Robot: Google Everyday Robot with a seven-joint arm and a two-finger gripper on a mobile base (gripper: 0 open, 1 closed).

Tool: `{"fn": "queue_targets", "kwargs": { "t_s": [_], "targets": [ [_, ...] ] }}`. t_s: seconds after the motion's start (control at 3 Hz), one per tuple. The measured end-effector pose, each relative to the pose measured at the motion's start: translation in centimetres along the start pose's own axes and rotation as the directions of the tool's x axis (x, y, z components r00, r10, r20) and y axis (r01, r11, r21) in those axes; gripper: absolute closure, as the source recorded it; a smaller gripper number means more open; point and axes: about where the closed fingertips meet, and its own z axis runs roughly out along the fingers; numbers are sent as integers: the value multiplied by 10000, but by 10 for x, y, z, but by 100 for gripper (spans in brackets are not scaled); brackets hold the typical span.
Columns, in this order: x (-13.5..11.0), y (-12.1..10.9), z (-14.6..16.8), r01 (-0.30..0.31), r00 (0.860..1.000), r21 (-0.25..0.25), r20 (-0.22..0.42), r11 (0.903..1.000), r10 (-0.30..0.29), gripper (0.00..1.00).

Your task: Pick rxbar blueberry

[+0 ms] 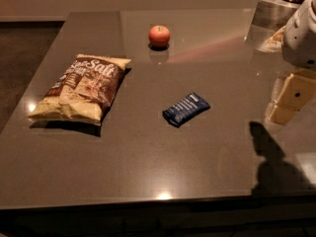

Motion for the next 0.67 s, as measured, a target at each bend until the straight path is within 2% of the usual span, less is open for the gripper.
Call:
{"fn": "queue_targets", "kwargs": {
  "t_s": [0.67],
  "targets": [
    [-4, -2, 0, 15, 9999, -76, 146, 10000, -13, 0]
  ]
}}
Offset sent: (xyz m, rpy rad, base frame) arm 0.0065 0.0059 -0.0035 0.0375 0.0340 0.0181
